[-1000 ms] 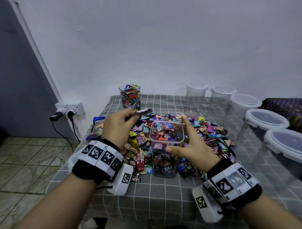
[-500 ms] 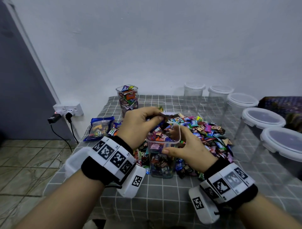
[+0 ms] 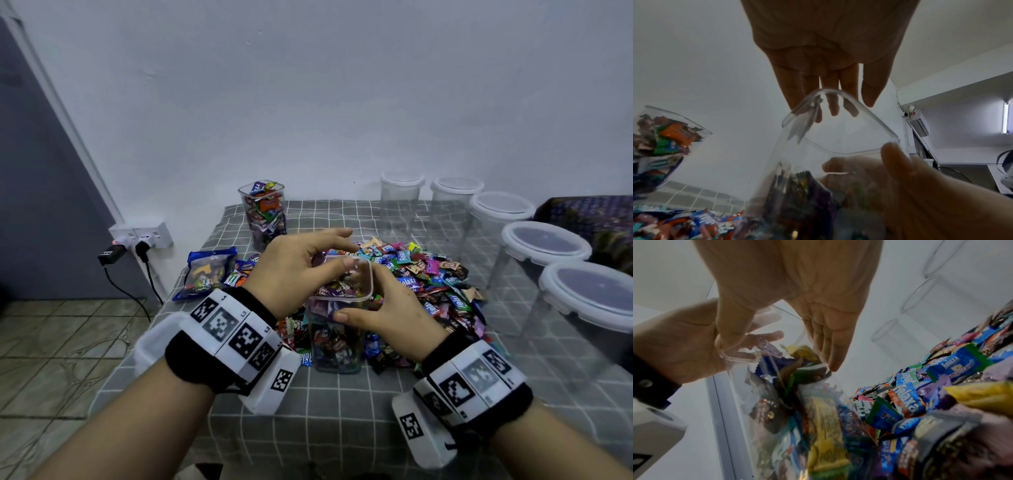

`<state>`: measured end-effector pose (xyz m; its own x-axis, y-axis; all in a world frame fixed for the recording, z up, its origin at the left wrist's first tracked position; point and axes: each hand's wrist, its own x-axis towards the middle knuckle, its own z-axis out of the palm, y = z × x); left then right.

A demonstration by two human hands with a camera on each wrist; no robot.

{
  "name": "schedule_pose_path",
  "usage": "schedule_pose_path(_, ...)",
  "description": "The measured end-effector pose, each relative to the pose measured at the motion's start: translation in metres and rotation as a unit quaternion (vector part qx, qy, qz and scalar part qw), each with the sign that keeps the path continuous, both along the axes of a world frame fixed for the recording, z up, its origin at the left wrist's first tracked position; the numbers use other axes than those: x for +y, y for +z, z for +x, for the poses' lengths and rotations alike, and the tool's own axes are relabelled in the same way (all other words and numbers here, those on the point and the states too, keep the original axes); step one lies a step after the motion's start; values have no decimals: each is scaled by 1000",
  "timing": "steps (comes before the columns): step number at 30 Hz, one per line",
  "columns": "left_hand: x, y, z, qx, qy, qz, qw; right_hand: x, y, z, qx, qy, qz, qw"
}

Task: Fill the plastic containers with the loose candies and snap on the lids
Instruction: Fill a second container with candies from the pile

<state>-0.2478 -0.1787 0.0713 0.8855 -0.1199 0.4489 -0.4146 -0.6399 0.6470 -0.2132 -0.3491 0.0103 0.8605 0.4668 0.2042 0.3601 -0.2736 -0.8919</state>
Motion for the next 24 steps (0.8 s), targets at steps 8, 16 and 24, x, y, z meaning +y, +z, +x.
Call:
schedule_pose_path(8, 6, -3, -7, -4, -50, 41, 998, -6, 5, 6, -20, 49, -52, 997)
schedule_pose_path(16, 23, -1, -9, -43, 45, -64, 996, -24, 5, 18, 9, 41, -65, 997)
schedule_pose_path(24, 69, -28, -18, 339, 48, 146, 928, -49, 5, 17, 46, 24, -266, 963)
